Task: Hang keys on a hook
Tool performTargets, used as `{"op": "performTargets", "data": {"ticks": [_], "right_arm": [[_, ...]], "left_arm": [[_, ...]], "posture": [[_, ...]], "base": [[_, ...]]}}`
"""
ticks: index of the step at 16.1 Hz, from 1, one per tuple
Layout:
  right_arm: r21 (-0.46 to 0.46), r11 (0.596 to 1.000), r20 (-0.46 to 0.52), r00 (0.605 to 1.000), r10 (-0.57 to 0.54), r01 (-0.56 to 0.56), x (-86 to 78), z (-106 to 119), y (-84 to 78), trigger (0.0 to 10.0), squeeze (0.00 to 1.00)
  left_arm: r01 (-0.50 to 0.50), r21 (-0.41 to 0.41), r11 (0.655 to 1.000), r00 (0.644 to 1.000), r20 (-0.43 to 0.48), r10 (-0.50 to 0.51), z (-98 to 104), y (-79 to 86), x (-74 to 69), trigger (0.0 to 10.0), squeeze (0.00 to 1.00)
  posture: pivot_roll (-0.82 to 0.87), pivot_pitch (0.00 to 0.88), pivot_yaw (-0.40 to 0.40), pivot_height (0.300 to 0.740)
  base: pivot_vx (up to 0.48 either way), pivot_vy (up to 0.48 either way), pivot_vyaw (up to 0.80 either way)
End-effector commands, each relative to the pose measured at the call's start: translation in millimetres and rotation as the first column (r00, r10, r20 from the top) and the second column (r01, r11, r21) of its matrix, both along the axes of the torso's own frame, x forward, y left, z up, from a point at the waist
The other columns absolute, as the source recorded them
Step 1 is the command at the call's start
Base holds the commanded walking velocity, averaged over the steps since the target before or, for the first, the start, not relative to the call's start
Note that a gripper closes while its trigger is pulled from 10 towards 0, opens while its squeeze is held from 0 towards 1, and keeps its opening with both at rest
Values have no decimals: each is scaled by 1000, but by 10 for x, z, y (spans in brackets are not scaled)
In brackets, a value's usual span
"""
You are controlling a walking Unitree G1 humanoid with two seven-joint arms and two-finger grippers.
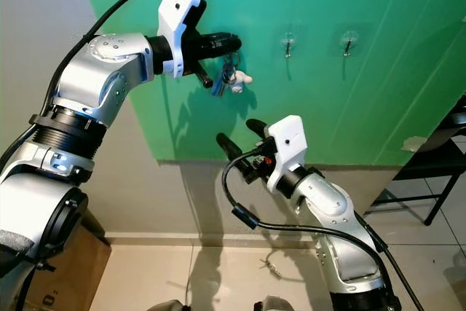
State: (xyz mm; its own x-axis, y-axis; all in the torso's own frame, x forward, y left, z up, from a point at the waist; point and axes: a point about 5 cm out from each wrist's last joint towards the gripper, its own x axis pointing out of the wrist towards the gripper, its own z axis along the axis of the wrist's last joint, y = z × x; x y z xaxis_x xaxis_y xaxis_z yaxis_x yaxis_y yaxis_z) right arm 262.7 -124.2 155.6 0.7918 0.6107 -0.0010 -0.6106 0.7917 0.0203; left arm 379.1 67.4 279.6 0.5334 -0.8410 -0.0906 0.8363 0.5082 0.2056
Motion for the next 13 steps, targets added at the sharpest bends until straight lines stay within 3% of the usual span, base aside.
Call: {"op": "performTargets", "data": {"ticks": [1, 6, 13], "right_arm": [[12, 1000, 30, 1000, 7, -7, 6, 107, 17, 10000, 0], [13, 1000, 19, 1000, 7, -8, -7, 104, 14, 10000, 0], [8, 1000, 6, 1000, 17, -17, -30, 73, 41, 10000, 0]], "left_arm": [[-5, 40, 999, 1000, -18, 5, -78, 37, 6, 10000, 1000], [-39, -15, 999, 999, 30, 39, 36, 55, 41, 10000, 1000], [-43, -125, 991, 981, 184, 66, 297, 56, 23, 10000, 1000]], "posture": [[-181, 0, 83, 722], [-183, 0, 80, 722], [-182, 0, 79, 722]], "base": [[0, 0, 0], [0, 0, 0], [0, 0, 0]]}}
